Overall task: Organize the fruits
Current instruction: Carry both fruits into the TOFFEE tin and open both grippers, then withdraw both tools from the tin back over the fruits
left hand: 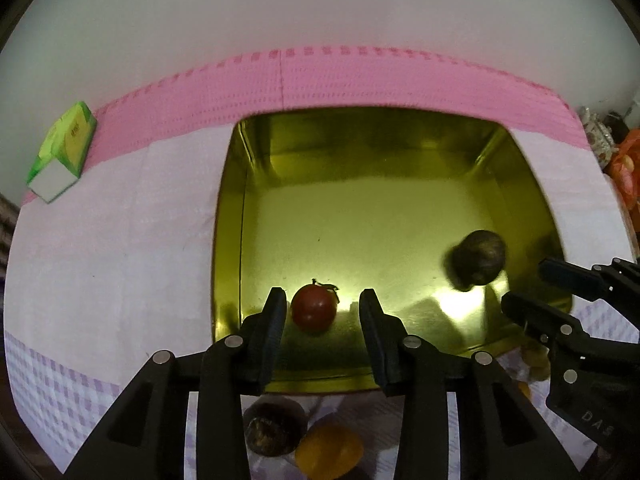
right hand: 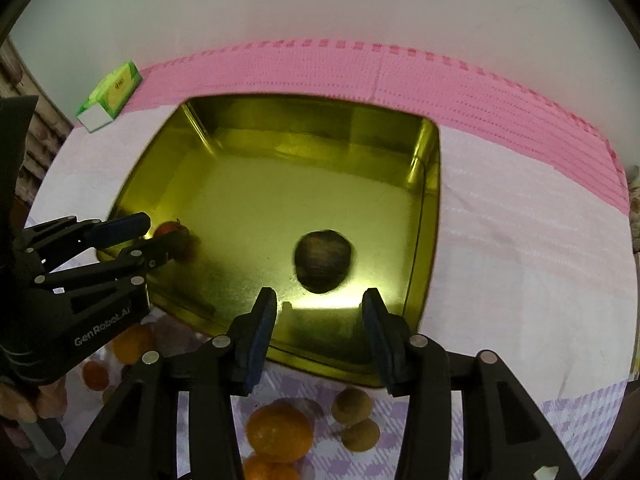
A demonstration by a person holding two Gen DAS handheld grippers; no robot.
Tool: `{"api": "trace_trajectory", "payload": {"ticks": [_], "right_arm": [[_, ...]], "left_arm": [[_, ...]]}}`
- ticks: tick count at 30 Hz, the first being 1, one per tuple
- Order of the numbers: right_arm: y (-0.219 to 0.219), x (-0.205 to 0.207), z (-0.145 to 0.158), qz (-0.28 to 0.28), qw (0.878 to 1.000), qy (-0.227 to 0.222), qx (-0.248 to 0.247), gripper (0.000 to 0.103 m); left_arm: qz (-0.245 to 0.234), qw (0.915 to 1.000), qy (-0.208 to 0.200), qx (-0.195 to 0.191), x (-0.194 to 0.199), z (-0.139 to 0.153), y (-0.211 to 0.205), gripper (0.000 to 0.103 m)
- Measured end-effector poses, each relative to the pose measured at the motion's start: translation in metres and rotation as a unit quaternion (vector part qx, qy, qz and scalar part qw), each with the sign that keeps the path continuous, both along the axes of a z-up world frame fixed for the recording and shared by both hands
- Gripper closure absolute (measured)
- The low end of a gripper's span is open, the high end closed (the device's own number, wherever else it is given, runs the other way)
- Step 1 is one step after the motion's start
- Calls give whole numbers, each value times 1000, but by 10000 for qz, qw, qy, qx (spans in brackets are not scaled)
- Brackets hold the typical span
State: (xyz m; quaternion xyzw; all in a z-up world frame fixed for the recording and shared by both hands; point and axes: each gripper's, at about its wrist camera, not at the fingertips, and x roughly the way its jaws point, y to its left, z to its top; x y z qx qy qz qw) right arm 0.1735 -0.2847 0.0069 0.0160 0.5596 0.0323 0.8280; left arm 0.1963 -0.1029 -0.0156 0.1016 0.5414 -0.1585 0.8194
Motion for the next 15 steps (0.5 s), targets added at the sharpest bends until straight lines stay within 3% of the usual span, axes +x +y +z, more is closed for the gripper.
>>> {"api": "trace_trajectory", "payload": {"ticks": [9, 15], "right_arm": [[1, -36, 39, -15, 9993, -352, 105, 60], [2, -76, 41, -80, 9990, -350, 265, 61]], "left_arm": [[78, 9995, -310, -60, -33, 43, 32, 64], [273, 9994, -189, 36, -69, 42, 71, 64]]}}
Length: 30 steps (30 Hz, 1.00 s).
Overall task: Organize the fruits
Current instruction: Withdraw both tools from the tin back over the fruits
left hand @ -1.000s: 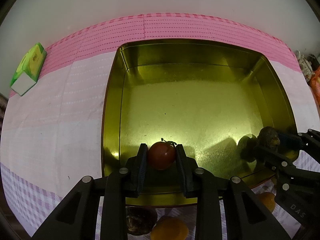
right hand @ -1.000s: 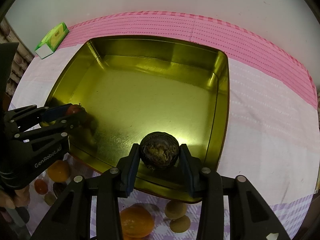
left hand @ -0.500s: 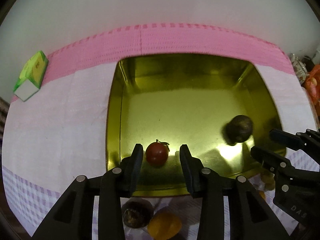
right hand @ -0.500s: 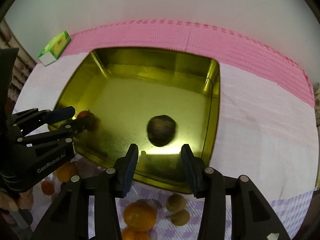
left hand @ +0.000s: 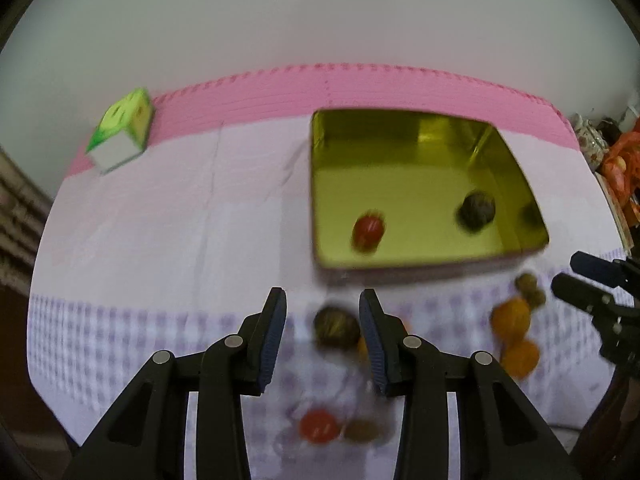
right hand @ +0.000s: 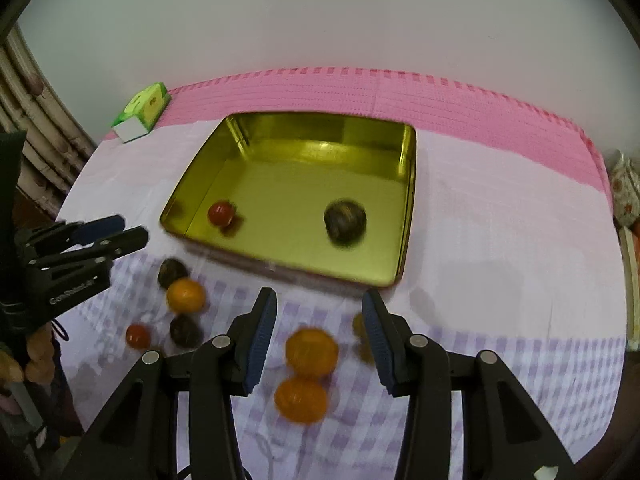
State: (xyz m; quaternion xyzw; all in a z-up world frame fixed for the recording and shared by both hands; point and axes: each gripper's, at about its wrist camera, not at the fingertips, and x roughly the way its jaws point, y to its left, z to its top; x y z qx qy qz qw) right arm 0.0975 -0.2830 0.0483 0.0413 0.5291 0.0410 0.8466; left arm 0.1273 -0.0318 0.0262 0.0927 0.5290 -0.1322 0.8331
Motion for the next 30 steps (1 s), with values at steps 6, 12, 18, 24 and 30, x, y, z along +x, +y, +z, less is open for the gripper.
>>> {"api": "trace_trajectory", "payload": {"ticks": [6, 12, 18, 24, 30], "right_arm": [[5, -36, -15, -24, 9998, 165, 70, 61], [8, -68, -25, -102, 9995, 278, 129, 61], [17, -82, -36, -43, 9991, 411, 57, 61], [20, -78, -48, 7, 9984, 567, 47, 61], [20, -71, -61, -7, 9974, 725, 46, 61]], "left_arm": [[261, 9993, 270, 67, -45, -14, 36, 64], [392, 9981, 472, 39, -81, -32, 62, 64], [362, 9971, 665, 18, -95, -47, 66, 64], [338, 9973, 653, 8, -92, -50, 62, 64], [299, 9968, 740, 29, -83, -57, 58, 64]]}}
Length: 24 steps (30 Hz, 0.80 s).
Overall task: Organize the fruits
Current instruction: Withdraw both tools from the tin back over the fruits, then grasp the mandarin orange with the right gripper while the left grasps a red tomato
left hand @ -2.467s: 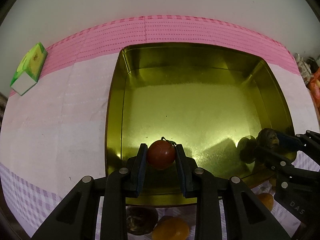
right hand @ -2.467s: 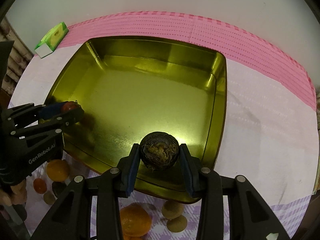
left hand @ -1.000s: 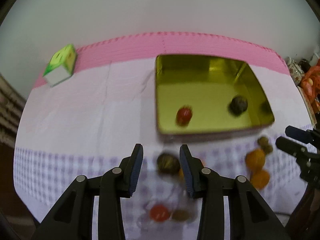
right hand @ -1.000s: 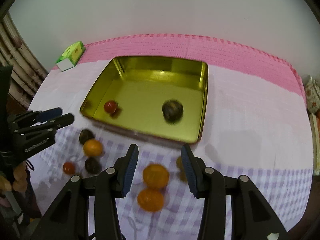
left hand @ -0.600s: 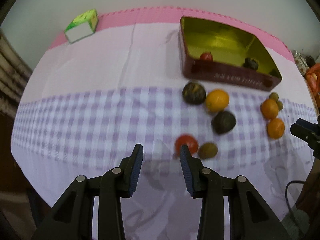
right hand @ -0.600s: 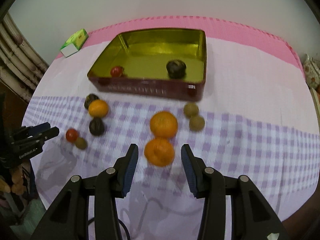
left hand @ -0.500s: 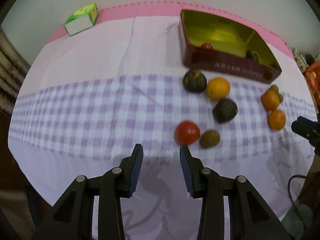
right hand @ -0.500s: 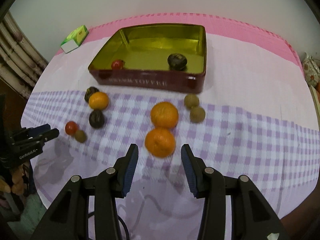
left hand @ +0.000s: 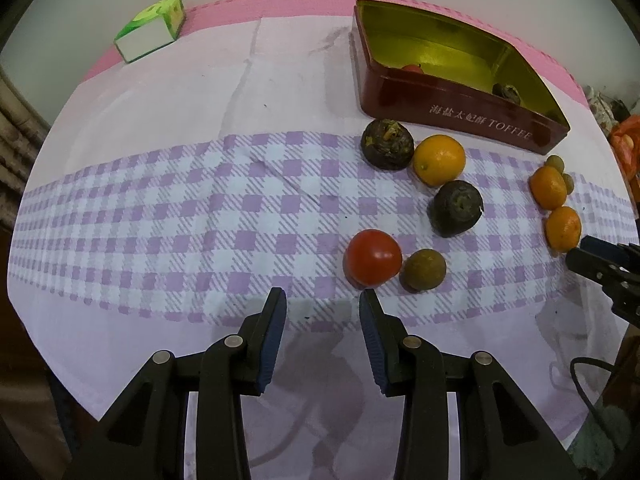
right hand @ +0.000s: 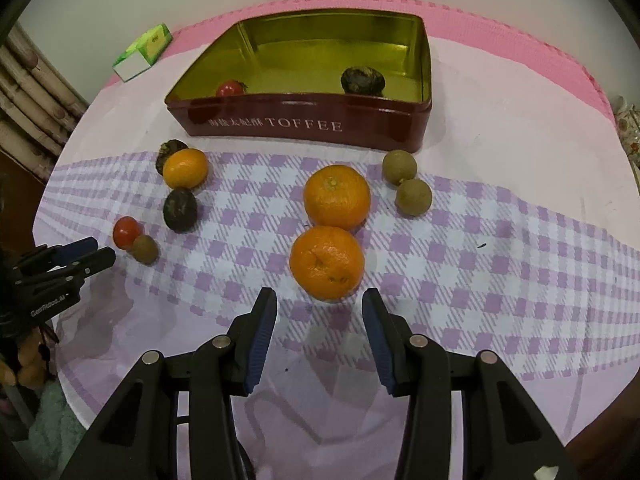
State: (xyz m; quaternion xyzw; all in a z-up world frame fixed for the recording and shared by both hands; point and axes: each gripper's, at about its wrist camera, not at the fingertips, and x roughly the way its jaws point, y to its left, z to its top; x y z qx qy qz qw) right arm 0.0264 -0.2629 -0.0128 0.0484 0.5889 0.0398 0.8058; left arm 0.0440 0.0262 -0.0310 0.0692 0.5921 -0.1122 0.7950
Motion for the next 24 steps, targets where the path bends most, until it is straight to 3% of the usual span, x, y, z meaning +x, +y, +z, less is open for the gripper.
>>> {"api": "trace_trajectory", "payload": {"ticks": [18, 24], "right_arm": [[7, 24, -22, 43, 9998, 99, -171, 59], [8, 27, -22, -1, 9998, 69, -164, 64]], "left_arm": [[-210, 9996, 78, -150, 21, -13, -22, 64], [-317, 9994, 111, -128, 21, -13, -26, 64]]}}
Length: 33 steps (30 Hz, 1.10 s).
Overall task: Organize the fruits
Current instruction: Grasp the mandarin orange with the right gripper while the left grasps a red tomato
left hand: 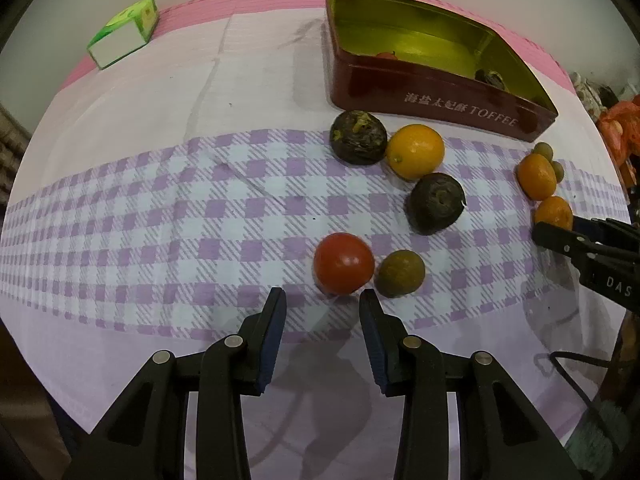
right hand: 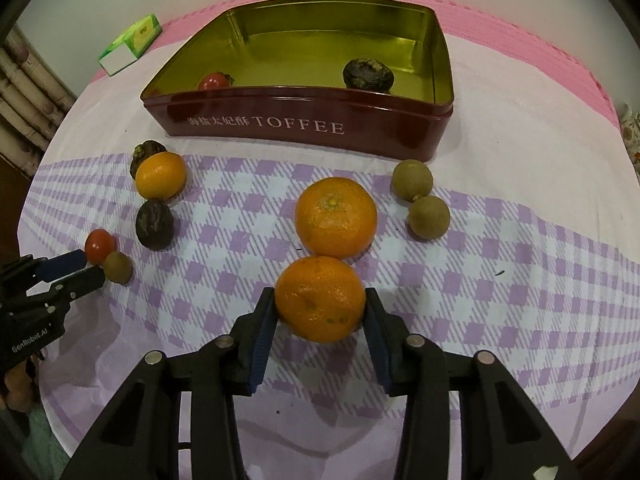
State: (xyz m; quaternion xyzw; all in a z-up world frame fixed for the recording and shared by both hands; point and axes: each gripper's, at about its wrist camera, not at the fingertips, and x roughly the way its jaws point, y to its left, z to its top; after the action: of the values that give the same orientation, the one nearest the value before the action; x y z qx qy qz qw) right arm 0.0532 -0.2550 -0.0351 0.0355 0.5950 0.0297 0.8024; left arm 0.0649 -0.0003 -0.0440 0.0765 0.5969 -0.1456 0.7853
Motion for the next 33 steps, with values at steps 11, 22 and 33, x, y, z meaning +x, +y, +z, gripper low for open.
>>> {"api": "trace_trajectory", "payload": {"ticks": [11, 22, 33], "right_arm": [[-17, 0, 0, -319, 9995, 43, 23, 64], [-19, -2, 2, -342, 9994, 40, 46, 64], [-20, -5, -1, -340, 9994, 35, 46, 64]], "left_arm": [[-35, 10000, -32, -45, -2, -1, -4, 64], [14, 10000, -75, -57, 4, -5, -12, 64], [41, 10000, -15, -80, 7, -13, -9, 64]]}}
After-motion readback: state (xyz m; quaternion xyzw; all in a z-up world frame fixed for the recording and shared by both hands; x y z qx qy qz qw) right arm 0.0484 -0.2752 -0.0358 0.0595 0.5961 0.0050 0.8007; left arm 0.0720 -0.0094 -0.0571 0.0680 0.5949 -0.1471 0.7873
